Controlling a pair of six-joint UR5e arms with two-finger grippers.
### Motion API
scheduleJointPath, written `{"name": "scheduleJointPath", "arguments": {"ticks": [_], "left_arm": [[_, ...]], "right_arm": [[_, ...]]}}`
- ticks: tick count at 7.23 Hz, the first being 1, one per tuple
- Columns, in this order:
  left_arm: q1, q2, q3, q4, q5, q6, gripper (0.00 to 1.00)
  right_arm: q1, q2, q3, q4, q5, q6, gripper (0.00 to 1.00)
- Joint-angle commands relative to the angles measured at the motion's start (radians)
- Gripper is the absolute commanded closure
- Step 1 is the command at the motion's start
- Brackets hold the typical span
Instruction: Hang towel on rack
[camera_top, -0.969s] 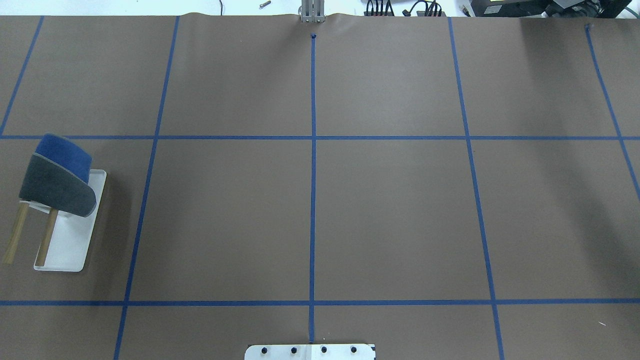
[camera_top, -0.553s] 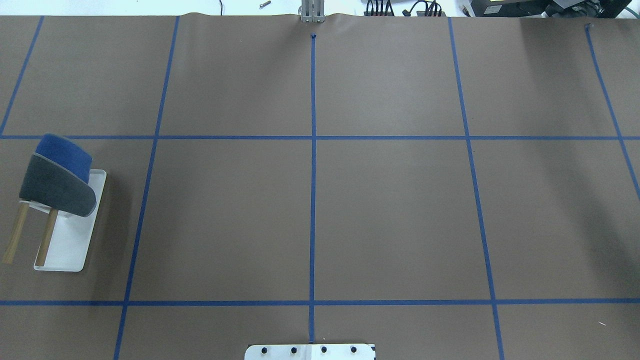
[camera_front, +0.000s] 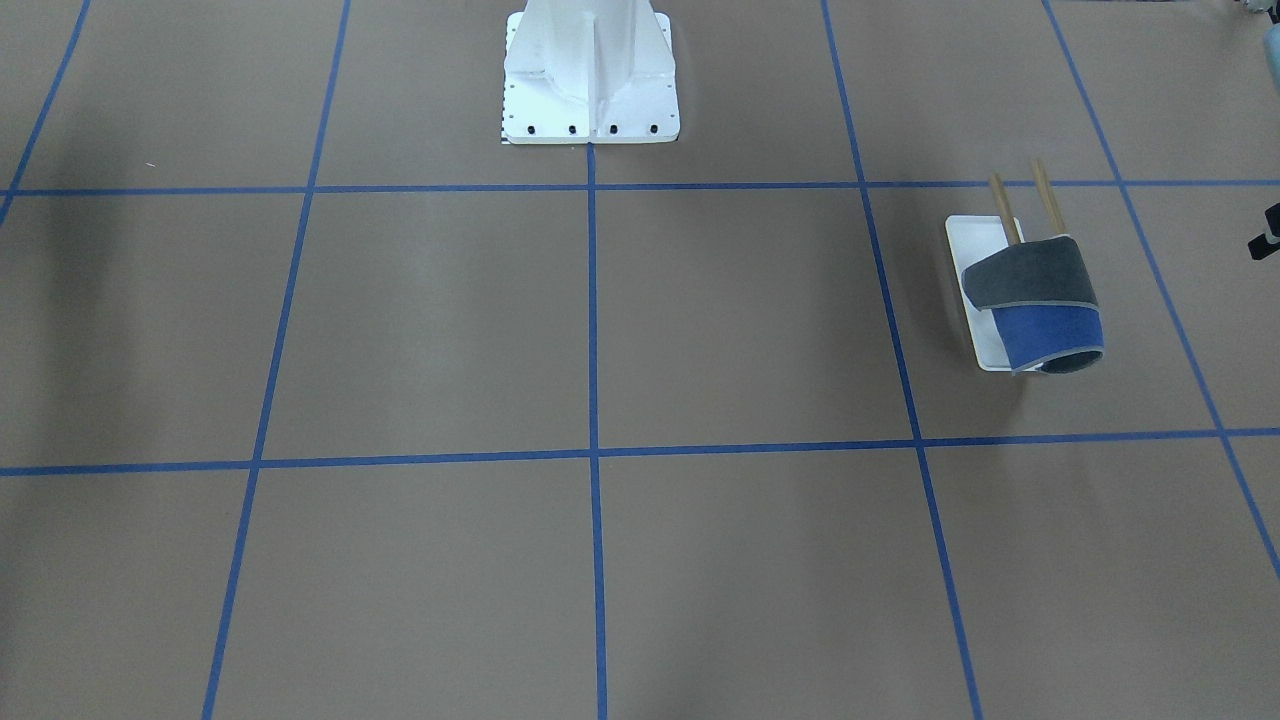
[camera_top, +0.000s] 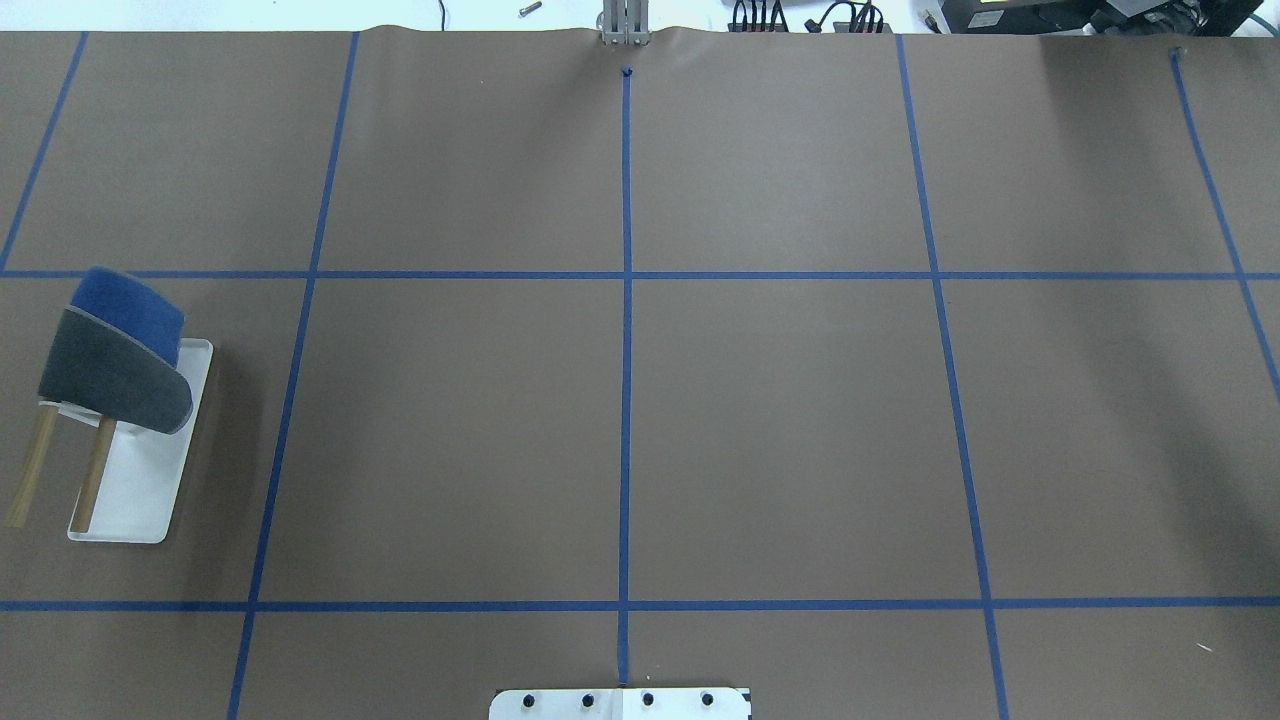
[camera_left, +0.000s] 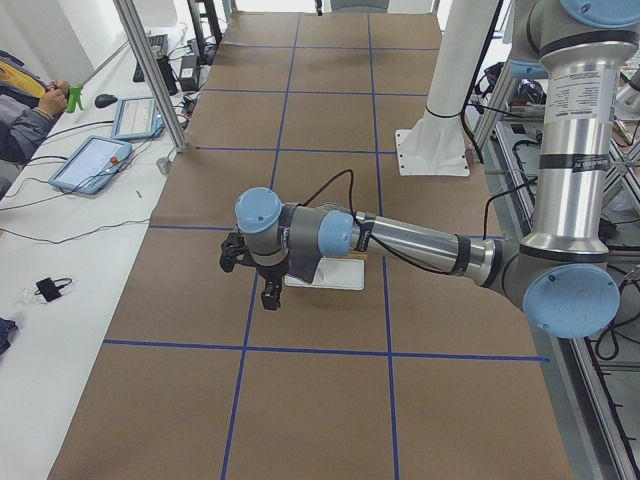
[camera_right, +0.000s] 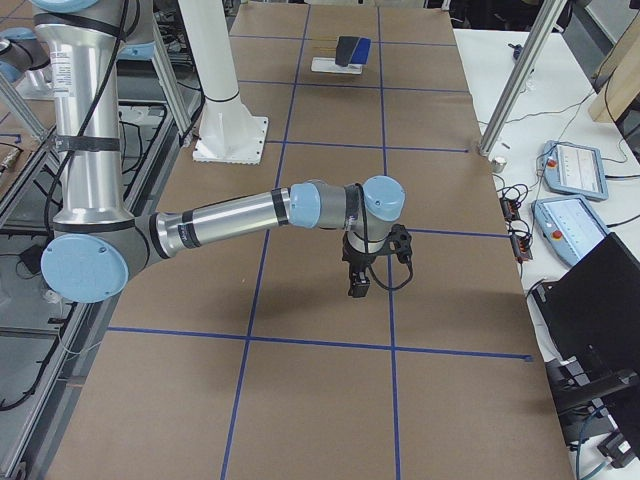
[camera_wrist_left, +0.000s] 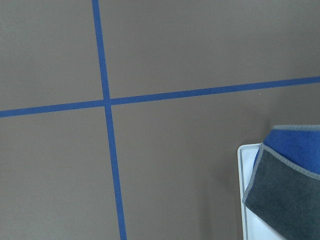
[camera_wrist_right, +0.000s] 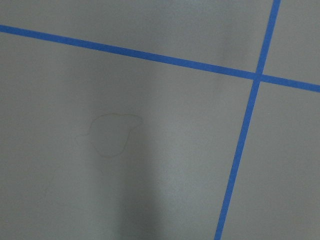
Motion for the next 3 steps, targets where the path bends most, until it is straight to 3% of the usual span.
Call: {"name": "scheduleJointPath", "arguments": {"ticks": [1,3], "left_arm": [[0.000,0.002,0.002,0.000,0.000,0.002,0.02],[0.000,0.002,-0.001,-0.001,-0.002,0.002,0.02]], "right_arm": [[0.000,-0.005,0.000,0.000,-0.004,0.008,0.00],[0.000,-0.005,-0.002,0.000,-0.002,0.008,0.00]]}}
